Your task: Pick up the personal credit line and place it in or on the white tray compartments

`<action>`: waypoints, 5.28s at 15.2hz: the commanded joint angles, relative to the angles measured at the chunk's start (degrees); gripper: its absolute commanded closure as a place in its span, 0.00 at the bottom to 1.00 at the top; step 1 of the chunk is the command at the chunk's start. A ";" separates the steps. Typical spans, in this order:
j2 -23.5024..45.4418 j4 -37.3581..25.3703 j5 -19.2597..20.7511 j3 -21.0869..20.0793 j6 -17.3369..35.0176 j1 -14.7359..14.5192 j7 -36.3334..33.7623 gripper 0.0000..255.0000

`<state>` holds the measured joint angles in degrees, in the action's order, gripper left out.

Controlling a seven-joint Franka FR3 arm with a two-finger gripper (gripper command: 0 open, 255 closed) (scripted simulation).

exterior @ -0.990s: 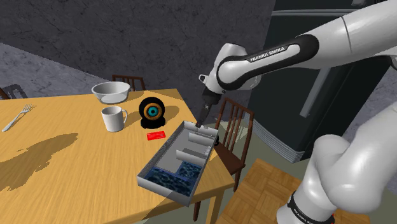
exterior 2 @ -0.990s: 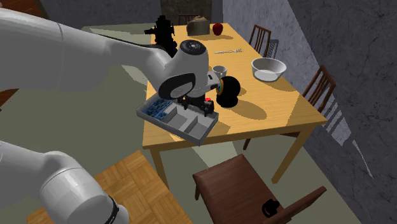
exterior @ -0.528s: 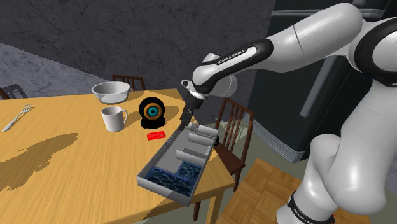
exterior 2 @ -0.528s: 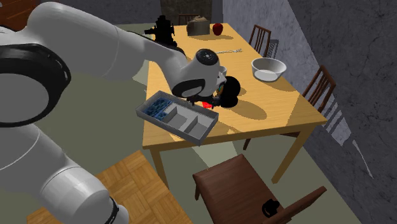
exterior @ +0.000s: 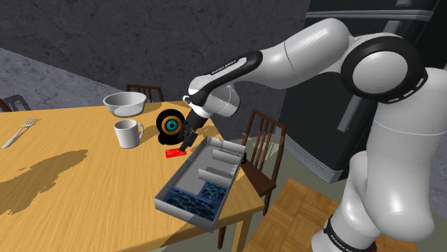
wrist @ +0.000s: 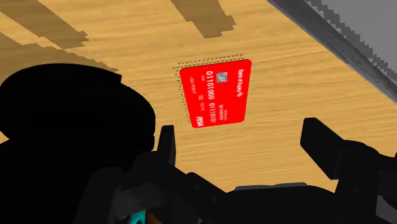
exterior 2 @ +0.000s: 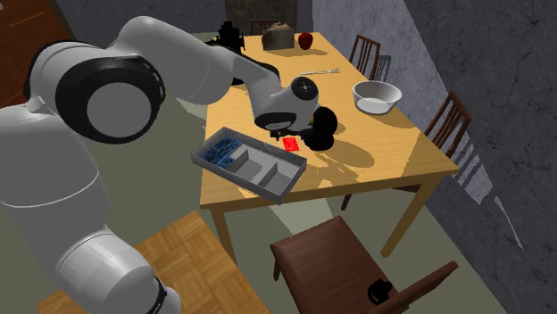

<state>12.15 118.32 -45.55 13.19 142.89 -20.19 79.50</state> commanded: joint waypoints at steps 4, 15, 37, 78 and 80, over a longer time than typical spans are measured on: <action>6.59 -6.52 -4.87 -2.52 -0.18 0.82 6.66 0.00; 10.40 -8.51 -7.01 -3.77 1.74 0.65 7.86 0.00; 5.87 -9.33 -1.56 -1.76 -2.25 -0.55 1.87 1.00; -27.21 29.60 2.14 -2.53 9.57 -8.19 -3.12 1.00; -25.99 29.88 -0.02 -2.01 10.75 -9.03 -0.98 1.00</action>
<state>-14.44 147.97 -44.34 10.91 152.93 -28.75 77.31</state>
